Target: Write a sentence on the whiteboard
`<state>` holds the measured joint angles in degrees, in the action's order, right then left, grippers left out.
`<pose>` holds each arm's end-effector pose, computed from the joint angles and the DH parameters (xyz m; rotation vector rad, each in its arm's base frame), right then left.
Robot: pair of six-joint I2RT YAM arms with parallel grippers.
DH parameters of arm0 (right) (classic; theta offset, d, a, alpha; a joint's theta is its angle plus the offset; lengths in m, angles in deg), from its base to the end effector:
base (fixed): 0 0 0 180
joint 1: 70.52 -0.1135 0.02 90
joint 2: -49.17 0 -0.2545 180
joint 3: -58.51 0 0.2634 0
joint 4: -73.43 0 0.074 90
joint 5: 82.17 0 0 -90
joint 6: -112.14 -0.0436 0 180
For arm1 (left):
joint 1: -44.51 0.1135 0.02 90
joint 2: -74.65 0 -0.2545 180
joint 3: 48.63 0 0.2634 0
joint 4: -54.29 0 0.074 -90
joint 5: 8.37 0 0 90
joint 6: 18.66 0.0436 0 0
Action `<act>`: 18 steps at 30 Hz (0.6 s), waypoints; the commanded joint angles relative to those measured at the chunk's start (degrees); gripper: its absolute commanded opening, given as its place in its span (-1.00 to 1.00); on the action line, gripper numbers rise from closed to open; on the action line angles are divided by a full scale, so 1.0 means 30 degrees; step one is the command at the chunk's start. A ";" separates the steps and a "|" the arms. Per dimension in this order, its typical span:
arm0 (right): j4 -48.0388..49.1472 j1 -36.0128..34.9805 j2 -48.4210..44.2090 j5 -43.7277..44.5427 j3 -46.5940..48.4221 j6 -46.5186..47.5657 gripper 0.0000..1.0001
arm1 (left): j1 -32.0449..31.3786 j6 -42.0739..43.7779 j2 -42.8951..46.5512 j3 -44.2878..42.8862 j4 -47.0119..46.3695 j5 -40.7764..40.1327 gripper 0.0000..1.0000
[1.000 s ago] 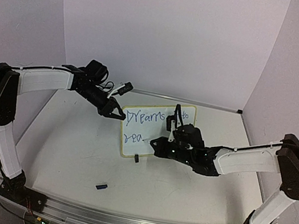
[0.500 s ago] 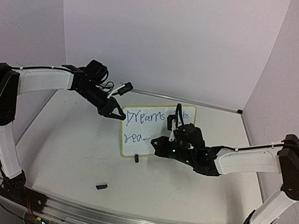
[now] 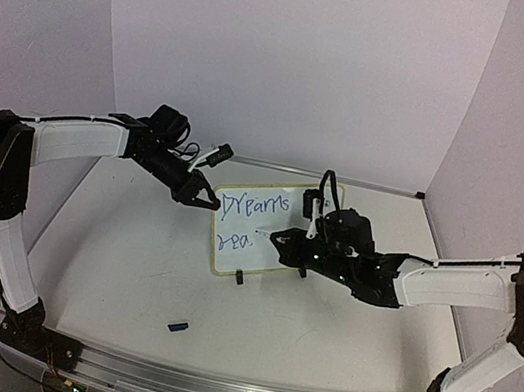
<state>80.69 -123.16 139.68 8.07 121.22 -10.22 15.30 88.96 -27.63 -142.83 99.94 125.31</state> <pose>0.2219 0.2903 0.2039 -0.3595 2.0272 0.9610 0.3321 -0.2202 0.2401 1.2426 2.0768 -1.0361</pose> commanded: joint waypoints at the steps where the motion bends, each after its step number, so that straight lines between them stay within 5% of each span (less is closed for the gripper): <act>1: -0.0226 0.0097 -0.0969 -0.0945 -0.0221 0.0640 -1.00 | -0.0491 0.0202 -0.0147 -0.0205 0.1151 -0.0789 -1.00; 18: -0.0286 0.2287 -0.1815 -0.5959 -0.0908 0.1843 -1.00 | -0.0556 0.0218 -0.0213 -0.0205 0.1182 -0.0891 -1.00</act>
<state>78.92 -118.09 136.68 -5.63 119.17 -6.37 15.28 88.96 -27.63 -142.83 99.97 125.14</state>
